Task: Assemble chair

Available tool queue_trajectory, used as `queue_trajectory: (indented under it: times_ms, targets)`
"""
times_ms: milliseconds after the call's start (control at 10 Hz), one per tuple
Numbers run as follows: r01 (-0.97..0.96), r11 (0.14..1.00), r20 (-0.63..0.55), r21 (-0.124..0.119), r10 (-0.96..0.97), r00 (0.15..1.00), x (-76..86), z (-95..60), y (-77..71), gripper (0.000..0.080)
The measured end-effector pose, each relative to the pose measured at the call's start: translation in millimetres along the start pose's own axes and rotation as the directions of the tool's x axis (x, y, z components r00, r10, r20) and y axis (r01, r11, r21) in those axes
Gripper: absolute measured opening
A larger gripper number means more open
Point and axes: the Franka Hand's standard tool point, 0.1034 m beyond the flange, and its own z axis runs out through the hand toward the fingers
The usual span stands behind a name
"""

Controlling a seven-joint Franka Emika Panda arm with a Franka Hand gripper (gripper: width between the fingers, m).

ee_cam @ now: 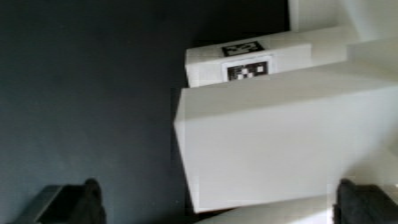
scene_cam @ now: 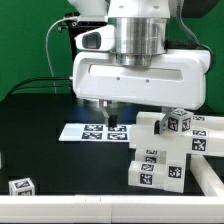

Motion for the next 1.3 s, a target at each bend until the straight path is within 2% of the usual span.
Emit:
queue_trajectory:
  times_ms: [300, 600, 700, 800, 1000, 1100, 1300]
  targets:
    - [-0.004, 1.000, -0.001, -0.001, 0.004, 1.000, 3.3, -1.1, 4.0, 0.0649]
    - [-0.006, 1.000, -0.011, 0.001, 0.006, 1.000, 13.3, -6.5, 10.1, 0.0649]
    - [-0.023, 1.000, -0.005, -0.001, 0.023, 1.000, 14.0, -8.7, 7.2, 0.0649]
    - [-0.048, 0.999, 0.017, -0.004, 0.048, 0.999, 13.3, -19.8, -8.0, 0.0649]
    - [-0.002, 1.000, 0.006, 0.020, 0.002, 1.000, 4.8, -47.7, -35.4, 0.0649]
    - [0.016, 1.000, 0.001, 0.026, -0.016, 1.000, -3.2, -52.0, -40.8, 0.0649]
    - [0.009, 1.000, 0.004, 0.019, -0.009, 1.000, -0.8, -47.2, -36.3, 0.0649]
